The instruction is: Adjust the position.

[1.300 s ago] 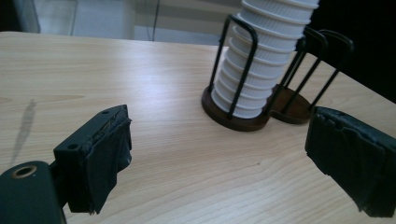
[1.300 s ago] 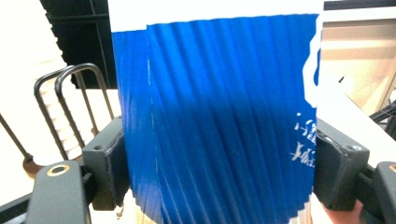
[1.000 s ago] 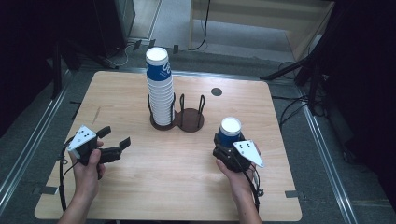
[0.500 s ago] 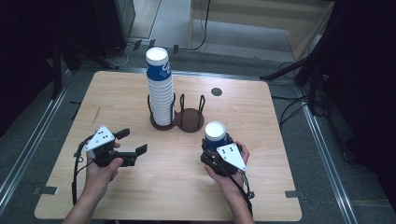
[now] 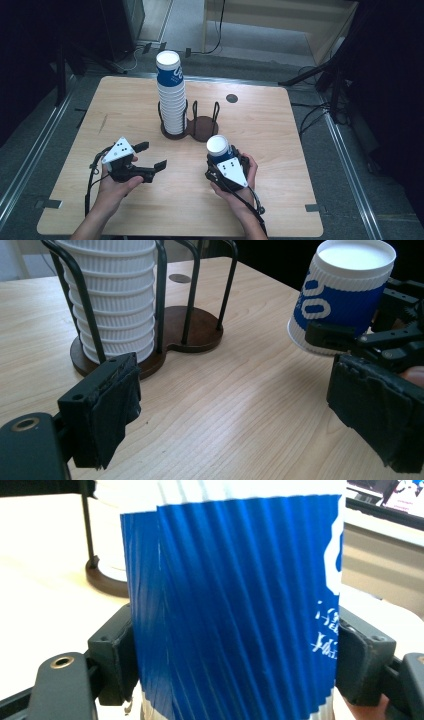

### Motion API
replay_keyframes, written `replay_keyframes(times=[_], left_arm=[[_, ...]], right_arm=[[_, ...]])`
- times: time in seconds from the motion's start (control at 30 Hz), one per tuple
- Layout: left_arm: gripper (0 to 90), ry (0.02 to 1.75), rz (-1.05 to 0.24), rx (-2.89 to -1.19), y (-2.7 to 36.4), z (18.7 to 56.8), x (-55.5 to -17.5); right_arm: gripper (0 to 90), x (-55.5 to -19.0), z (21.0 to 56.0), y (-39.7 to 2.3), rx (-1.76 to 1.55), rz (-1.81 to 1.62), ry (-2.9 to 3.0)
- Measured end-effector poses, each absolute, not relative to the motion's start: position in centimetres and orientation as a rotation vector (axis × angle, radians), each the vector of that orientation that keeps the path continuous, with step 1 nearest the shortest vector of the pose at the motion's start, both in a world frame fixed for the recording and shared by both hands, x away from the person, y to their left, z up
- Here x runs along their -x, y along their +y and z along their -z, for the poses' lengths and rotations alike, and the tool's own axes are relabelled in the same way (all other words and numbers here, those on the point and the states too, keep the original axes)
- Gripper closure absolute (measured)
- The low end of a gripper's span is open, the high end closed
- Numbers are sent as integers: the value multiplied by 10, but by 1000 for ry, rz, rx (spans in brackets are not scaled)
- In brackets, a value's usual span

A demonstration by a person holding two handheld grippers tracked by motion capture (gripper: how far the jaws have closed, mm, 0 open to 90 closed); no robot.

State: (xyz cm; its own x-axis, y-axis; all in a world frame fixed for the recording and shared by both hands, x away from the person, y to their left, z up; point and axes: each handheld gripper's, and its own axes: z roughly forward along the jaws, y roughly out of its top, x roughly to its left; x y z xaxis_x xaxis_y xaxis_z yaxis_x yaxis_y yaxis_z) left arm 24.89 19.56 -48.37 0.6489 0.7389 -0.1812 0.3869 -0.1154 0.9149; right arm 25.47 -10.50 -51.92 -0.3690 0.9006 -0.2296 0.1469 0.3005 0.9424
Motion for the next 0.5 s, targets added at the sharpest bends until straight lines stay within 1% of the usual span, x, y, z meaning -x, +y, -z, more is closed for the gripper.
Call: replay_keyframes(times=[0.5], left_arm=[[81,886,-380,-1751,184,482,-244]], right_arm=[[206,-244,532,-80,-831,-1079,1810]])
